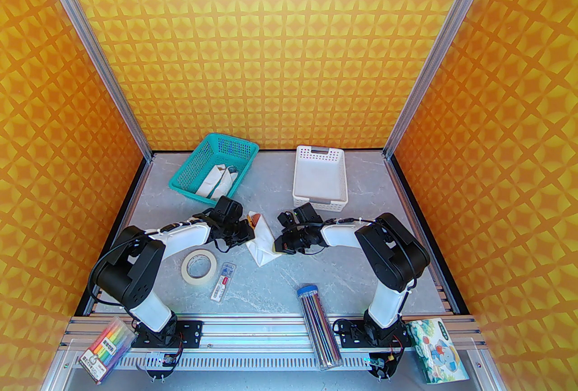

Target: Place the utensils on the paper napkin and roll it up

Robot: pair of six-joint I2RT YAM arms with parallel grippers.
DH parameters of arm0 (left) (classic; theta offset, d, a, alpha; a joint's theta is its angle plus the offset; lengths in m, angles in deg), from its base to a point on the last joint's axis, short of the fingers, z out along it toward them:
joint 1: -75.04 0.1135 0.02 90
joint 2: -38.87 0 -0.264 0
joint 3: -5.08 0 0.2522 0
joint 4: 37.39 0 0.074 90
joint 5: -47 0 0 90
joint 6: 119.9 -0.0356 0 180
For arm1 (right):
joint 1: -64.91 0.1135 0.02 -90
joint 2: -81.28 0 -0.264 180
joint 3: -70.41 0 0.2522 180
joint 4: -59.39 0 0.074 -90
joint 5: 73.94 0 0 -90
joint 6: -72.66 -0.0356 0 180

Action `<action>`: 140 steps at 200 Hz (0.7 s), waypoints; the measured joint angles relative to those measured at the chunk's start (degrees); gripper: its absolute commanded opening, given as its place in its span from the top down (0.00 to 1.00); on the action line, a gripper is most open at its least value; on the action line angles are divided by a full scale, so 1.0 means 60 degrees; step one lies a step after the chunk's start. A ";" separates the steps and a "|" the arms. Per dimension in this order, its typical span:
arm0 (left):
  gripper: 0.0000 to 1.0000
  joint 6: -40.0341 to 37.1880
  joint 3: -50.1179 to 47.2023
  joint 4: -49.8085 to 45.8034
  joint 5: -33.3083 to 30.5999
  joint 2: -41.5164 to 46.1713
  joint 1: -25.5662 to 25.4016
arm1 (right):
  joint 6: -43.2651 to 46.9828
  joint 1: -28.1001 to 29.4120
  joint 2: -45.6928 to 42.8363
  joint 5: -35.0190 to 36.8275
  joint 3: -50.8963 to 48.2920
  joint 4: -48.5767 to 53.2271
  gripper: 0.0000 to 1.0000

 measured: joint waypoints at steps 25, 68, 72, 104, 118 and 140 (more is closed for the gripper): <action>0.90 0.0004 0.0084 -0.0087 -0.0004 0.0066 -0.0069 | 0.0007 0.0033 0.0069 -0.0007 0.0066 0.0000 1.00; 0.90 0.0004 0.0248 -0.0302 0.0000 0.0306 -0.0280 | 0.0073 0.0058 0.0120 0.0000 0.0153 0.0073 1.00; 0.90 0.0007 0.0259 -0.0306 0.0000 0.0339 -0.0299 | 0.0076 0.0058 0.0120 0.0004 0.0160 0.0091 1.00; 0.89 0.0011 0.0317 -0.0372 0.0004 0.0630 -0.0364 | 0.0109 0.0066 0.0131 0.0007 0.0193 0.0153 1.00; 0.89 0.0015 0.0375 -0.0390 0.0040 0.0692 -0.0368 | 0.0109 0.0066 0.0135 0.0007 0.0204 0.0168 1.00; 0.89 0.0015 0.0521 -0.0401 0.0120 0.0699 -0.0368 | 0.0149 0.0076 0.0138 0.0011 0.0215 0.0178 1.00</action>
